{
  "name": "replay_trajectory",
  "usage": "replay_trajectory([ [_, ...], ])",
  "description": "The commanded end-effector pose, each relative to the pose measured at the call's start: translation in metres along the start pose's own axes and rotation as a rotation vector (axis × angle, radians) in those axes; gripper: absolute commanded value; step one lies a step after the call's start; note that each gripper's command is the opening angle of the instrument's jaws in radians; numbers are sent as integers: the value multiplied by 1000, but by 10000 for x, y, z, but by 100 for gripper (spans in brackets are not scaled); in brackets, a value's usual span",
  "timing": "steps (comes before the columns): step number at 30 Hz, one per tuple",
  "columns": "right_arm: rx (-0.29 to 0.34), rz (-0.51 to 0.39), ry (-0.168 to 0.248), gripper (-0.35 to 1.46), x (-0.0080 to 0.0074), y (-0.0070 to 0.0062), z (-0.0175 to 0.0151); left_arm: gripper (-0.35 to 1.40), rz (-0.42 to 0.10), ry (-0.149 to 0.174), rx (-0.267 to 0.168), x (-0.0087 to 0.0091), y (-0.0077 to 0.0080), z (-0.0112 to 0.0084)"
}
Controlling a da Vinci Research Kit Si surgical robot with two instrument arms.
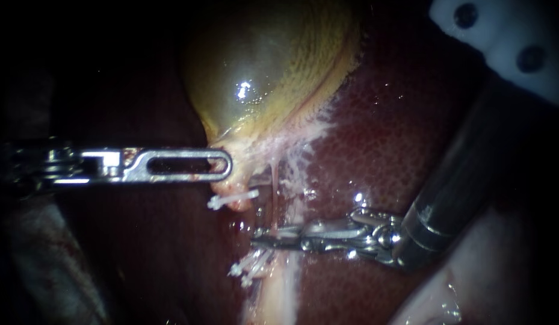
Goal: Going back first clip right tube
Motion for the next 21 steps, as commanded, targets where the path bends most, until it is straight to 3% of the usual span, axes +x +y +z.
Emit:
replay_trajectory([
  [1,0,0,0,-31,0,0,0,-35,0,0,0,0,0,0],
  [15,1,-1,-1,-31,0,0,0,-35,0,0,0,0,0,0],
  [17,1,-1,-1,-26,0,-1,0,-35,0,0,0,0,0,0],
  [21,2,-7,-2,6,-1,-3,-1,-35,0,0,0,0,0,0],
])
